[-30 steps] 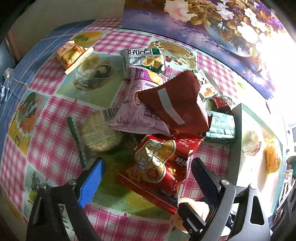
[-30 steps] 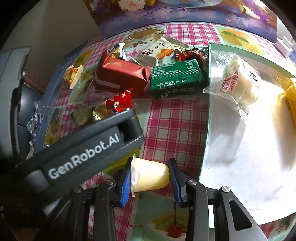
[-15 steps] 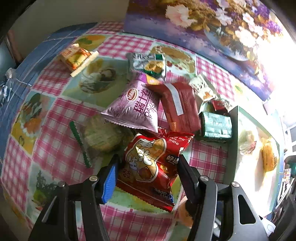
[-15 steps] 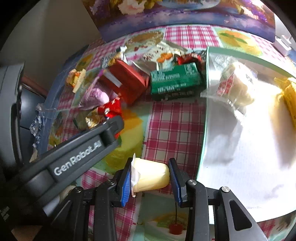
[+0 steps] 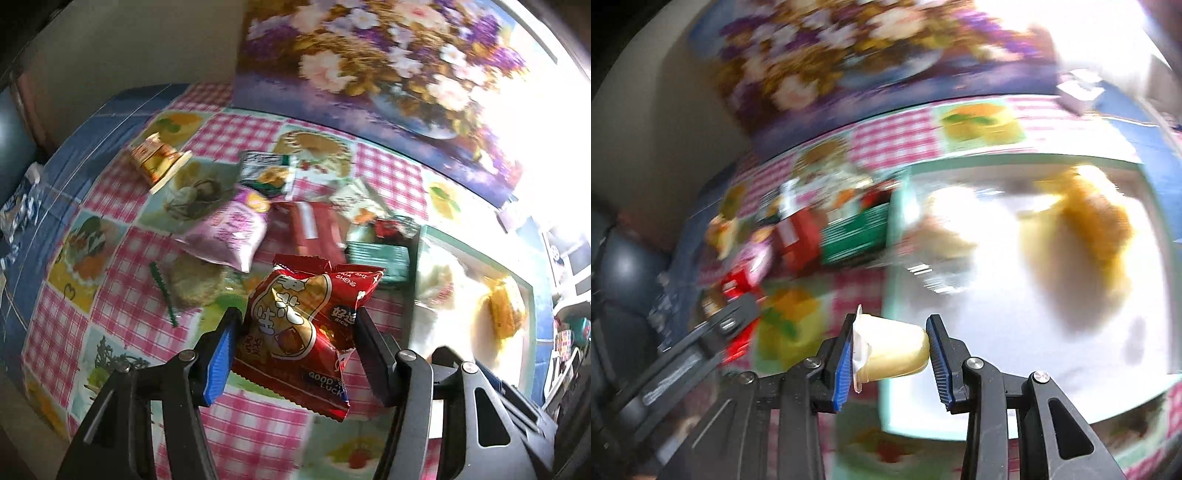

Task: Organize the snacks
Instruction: 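Place the pudding cup in the tray with the right tool while the left tool drops the chip bag there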

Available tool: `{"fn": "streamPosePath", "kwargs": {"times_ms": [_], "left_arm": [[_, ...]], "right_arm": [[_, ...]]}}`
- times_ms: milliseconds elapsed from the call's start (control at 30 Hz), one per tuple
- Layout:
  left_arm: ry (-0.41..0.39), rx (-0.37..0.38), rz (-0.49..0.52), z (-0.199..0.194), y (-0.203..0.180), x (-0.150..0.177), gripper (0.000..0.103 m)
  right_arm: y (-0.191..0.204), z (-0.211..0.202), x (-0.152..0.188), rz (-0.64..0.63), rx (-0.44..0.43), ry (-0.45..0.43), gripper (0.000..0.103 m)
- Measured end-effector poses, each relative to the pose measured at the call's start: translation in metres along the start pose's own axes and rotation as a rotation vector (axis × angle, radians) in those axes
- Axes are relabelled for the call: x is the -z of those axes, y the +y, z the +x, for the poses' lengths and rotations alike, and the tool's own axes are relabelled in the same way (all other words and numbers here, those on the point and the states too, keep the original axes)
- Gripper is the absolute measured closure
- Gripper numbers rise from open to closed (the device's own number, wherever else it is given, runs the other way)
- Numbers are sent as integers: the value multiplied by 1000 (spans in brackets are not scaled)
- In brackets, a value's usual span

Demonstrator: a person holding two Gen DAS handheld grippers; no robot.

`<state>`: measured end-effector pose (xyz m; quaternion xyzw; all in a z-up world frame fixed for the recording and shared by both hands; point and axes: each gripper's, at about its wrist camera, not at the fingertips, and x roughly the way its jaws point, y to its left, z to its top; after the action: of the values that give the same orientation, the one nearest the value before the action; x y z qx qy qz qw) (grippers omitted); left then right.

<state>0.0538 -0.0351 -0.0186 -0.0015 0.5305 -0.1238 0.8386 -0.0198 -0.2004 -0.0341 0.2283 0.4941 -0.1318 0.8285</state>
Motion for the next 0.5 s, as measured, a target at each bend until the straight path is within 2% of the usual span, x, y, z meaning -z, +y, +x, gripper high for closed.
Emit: {"fn": "streamPosePath", "kwargs": {"times_ms": [267,500], "left_arm": [[15,34,127,-7,-74,12,40],[72,61,218,10,-134,29,40]], "right_arm": [[-72,-16,-10,169,120,-59,63],[-134,-38,-9,315,229,-111,63]]}}
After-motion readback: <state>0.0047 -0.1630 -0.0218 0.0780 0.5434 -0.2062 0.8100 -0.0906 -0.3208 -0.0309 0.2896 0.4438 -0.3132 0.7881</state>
